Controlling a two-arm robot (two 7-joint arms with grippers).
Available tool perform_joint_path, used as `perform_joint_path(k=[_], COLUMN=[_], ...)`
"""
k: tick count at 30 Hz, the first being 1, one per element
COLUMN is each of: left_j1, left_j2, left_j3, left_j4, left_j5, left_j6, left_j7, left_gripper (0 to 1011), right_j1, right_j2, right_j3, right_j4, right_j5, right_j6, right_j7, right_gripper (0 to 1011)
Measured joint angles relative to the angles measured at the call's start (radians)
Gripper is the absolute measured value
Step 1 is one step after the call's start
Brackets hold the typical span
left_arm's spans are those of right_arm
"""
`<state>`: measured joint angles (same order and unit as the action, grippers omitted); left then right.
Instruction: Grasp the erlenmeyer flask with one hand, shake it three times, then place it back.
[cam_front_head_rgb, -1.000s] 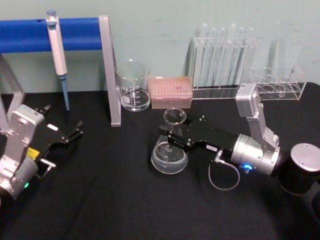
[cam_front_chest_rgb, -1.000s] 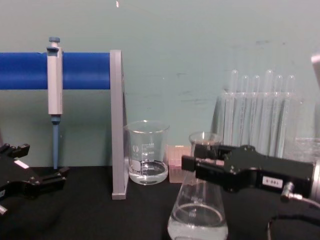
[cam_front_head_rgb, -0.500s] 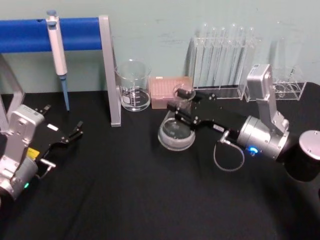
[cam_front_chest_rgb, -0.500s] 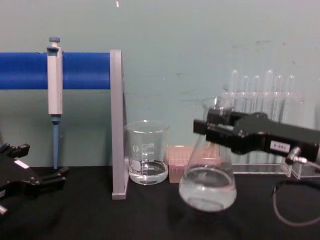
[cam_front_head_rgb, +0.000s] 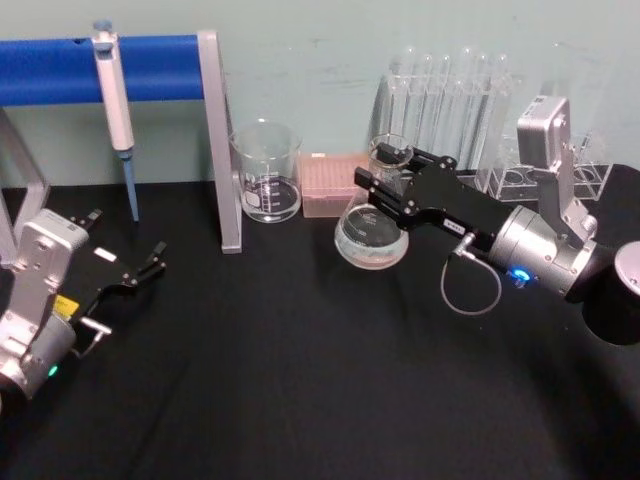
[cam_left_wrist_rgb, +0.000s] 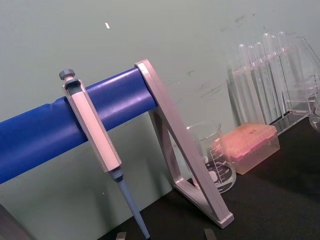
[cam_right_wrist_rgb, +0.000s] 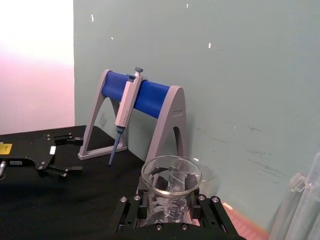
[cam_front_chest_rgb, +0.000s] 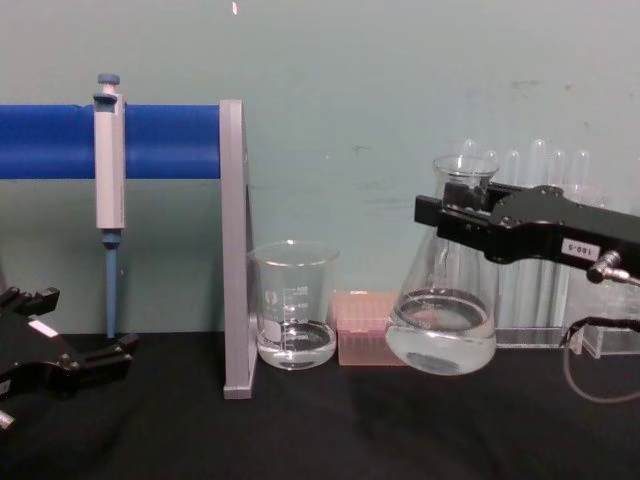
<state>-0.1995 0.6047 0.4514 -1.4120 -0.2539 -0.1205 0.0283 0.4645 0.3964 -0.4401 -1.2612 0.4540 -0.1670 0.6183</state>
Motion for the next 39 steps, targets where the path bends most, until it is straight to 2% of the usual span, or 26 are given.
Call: perform_joint_path(k=[12, 21, 31, 39], left_j1=[0.0, 0.0, 0.0, 0.0], left_j2=[0.0, 0.0, 0.0, 0.0], left_j3=[0.0, 0.0, 0.0, 0.0], left_j4=[0.0, 0.0, 0.0, 0.0], left_j5=[0.0, 0.0, 0.0, 0.0], left_j6=[0.0, 0.0, 0.0, 0.0], left_j7=[0.0, 0.0, 0.0, 0.0], left_gripper=[1001, 1001, 1001, 1001], right_j1=[0.002, 0.015, 0.027, 0.036], right_j2=[-0.009, -0.028, -0.046, -0.05], right_j3=[-0.001, -0.045, -0.12, -0.162], right_j4=[-0.003, -0.002, -0.021, -0.034], right_j5=[0.003, 0.024, 0.061, 0.081], right_j6=[0.006, 0.013, 0.027, 0.031], right_j7=[0.019, 0.083, 0.167, 0.205], right_gripper=[457, 457, 457, 457])
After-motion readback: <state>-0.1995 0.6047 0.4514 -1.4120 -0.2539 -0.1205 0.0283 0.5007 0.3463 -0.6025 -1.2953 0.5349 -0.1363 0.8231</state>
